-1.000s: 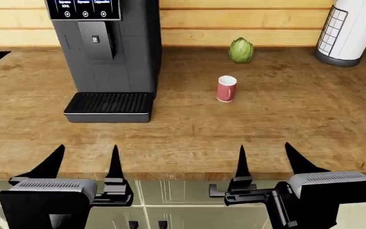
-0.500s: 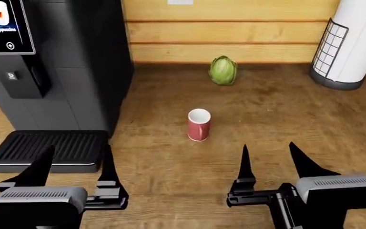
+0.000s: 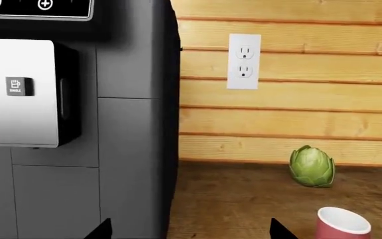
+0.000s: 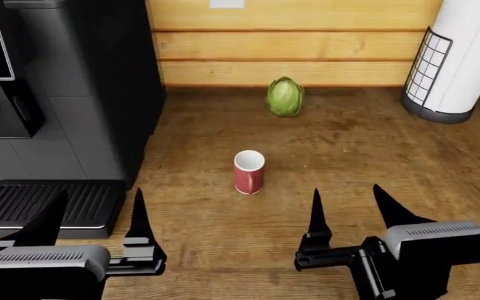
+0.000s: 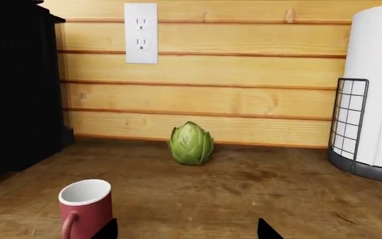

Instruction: A wet mug is on the counter and needs to be dried. Pick it up and place it upside down in the open cabinet.

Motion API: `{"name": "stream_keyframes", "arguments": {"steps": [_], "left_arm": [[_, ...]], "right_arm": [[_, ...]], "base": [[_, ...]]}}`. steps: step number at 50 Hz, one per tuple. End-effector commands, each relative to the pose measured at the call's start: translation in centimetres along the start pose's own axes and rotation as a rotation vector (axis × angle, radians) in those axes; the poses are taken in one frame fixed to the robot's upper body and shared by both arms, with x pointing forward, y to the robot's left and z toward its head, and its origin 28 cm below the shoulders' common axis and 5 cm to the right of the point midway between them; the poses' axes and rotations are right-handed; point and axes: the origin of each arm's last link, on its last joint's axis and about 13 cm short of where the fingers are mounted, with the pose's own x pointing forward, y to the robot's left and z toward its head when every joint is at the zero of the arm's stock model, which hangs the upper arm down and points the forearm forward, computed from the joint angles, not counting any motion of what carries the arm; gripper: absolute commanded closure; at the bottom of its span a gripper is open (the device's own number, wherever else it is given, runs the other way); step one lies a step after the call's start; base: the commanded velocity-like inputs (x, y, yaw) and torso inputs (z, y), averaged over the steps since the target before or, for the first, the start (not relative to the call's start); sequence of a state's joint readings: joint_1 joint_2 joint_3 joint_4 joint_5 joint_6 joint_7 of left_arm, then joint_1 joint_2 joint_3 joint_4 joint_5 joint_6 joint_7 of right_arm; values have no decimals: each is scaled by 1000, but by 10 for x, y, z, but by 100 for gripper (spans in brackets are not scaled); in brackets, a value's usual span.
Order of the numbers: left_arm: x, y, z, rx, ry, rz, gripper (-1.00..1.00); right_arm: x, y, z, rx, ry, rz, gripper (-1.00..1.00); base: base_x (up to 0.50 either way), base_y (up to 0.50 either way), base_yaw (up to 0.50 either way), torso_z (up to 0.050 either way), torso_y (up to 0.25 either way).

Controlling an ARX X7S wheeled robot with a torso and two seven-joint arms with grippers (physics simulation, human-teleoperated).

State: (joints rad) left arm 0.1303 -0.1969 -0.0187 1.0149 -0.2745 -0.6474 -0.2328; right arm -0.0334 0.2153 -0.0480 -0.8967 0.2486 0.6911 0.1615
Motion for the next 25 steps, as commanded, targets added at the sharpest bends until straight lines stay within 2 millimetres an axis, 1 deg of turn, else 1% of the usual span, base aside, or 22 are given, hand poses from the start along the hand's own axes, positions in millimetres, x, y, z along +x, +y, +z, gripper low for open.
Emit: {"name": "stream_keyframes", "arguments": {"steps": [1,6,16,19,25], "left_arm": [[-1,0,1,2,3,2,-100],[-1,1,1,1,4,2,-100],[1,0,1,-1,8,-6,-100],[1,0,1,-3,8,-8,-100],[0,0,0,-4,5,-5,-100]], "right_arm": [[13,1,12,3,74,98,-100],[25,4,25,5,100,154,-100],[54,10,28,29,178,245,-100],[58,12,30,45,186,278,-100],[58,14,38,91,184,343,-100]], "base": [[0,0,0,0,0],[0,0,0,0,0],[0,0,0,0,0],[0,0,0,0,0],[0,0,0,0,0]]}}
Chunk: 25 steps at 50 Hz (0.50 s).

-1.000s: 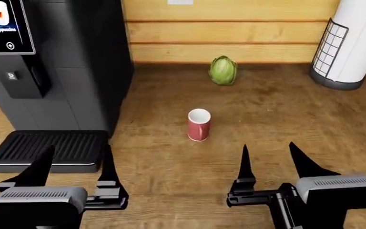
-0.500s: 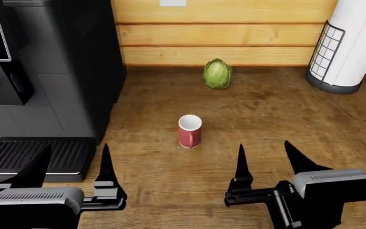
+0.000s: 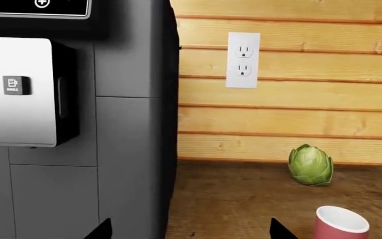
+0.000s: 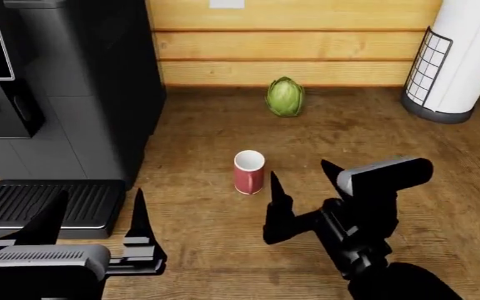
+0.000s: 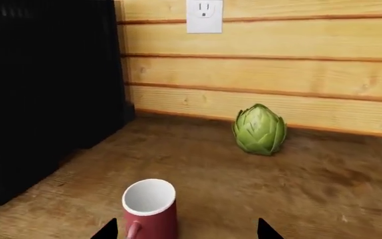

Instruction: A wet mug is on the counter and needs to be dried. Pick it up and place it upside down in the open cabinet.

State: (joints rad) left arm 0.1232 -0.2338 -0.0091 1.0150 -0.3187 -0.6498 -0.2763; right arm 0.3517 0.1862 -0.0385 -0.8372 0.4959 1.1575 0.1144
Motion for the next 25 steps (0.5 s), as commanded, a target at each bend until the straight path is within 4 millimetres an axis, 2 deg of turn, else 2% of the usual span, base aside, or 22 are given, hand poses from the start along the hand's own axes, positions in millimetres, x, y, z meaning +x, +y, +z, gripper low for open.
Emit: {"name": "stream_keyframes", "arguments": {"steps": [1,13,25], "left_arm": [[0,0,0,-2,-2,0,-100],[-1,1,0,-6,-4,5,-100],[-1,2,0,-11,-3,8,-100]], "right_arm": [[10,4,14,41,35,126,-100],[20,15,13,55,83,189,-100],[43,20,5,55,123,167,-100]], "base": [[0,0,0,0,0],[0,0,0,0,0],[0,0,0,0,0]]}}
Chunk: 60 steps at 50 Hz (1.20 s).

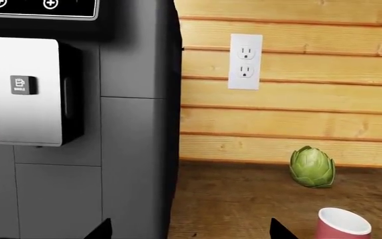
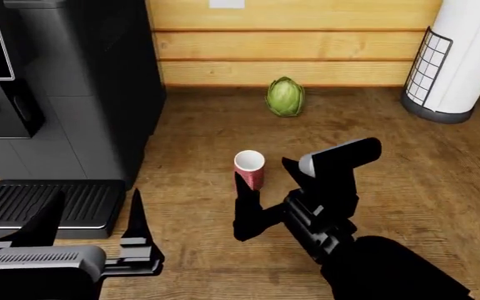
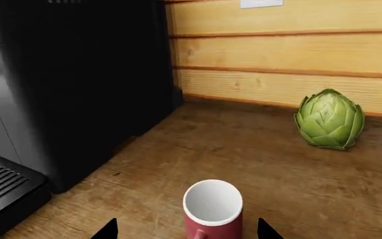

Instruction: A wet mug is on the counter and needs to be dried. Pick it up and place it upside down in the open cabinet.

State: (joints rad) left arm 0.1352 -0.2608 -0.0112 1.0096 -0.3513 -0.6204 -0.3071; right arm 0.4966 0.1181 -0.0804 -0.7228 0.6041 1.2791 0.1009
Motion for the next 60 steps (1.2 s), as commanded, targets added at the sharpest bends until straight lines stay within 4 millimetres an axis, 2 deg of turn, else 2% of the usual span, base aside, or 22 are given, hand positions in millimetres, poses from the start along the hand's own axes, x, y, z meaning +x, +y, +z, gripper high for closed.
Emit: {"name": "stream_keyframes", "arguments": {"steps": [1,15,28,51,52,60], "left_arm": [[0,1,0,-5,1,1,-100],[0,1,0,-7,2,2,-100],[-1,2,-1,-8,5,5,-100],[0,4,-1,-12,2,12,-100],[-1,4,-1,-12,2,13,-100],[-1,4,-2,-12,3,14,-100]], "right_arm": [[22,1,-4,5,42,-7,-100],[42,-6,-20,-6,102,-82,-100],[55,-9,-38,8,168,-93,-100],[86,-17,-57,36,244,-102,-100],[86,-17,-57,40,242,-98,100],[83,-17,-55,47,215,-83,100]], "base": [[0,0,0,0,0],[0,0,0,0,0],[0,0,0,0,0],[0,0,0,0,0],[0,0,0,0,0],[0,0,0,0,0]]}}
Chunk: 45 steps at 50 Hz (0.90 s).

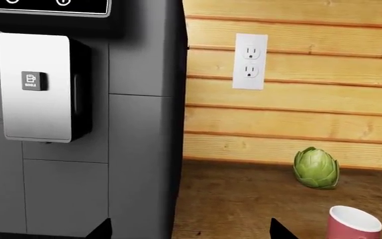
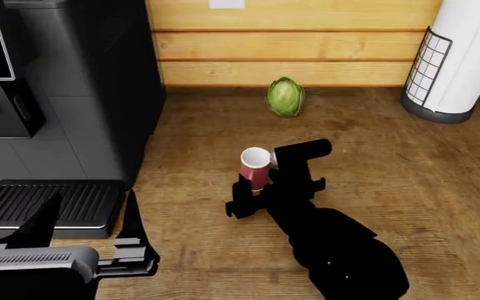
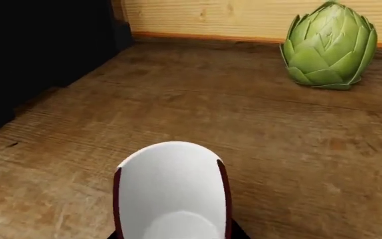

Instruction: A wet mug is on the counter and needs to be dried. Pick it up and place it upside down in the open cabinet.

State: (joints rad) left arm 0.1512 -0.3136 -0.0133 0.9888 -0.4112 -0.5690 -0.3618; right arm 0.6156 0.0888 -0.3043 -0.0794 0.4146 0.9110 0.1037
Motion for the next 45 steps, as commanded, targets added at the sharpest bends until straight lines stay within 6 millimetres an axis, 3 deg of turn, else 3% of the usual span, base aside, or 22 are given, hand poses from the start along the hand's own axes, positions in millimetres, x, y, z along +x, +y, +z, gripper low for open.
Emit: {"name": "stream_keyframes", "arguments": {"steps": [1,5,17,23,33,38,45], "left_arm": [[-1,0,0,-1,1,3,-100],[-1,1,0,-2,1,4,-100],[3,5,4,-9,23,-4,-100],[3,14,19,-1,23,-39,-100],[14,41,60,-30,148,-194,-100],[17,45,70,-50,225,-296,-100],[12,48,82,-60,240,-357,-100]], "right_arm": [[4,2,-10,31,32,43,100],[-2,2,-6,17,2,31,100],[-44,-7,34,-220,-162,-21,100],[-62,-6,48,-446,-213,-50,100],[-92,-8,78,-937,-372,-145,100],[-101,-8,90,-1166,-471,-185,100],[-114,-3,99,-1511,-759,-286,100]], "base": [[0,0,0,0,0],[3,0,1,0,0],[0,0,0,0,0],[0,0,0,0,0],[0,0,0,0,0],[0,0,0,0,0],[0,0,0,0,0]]}}
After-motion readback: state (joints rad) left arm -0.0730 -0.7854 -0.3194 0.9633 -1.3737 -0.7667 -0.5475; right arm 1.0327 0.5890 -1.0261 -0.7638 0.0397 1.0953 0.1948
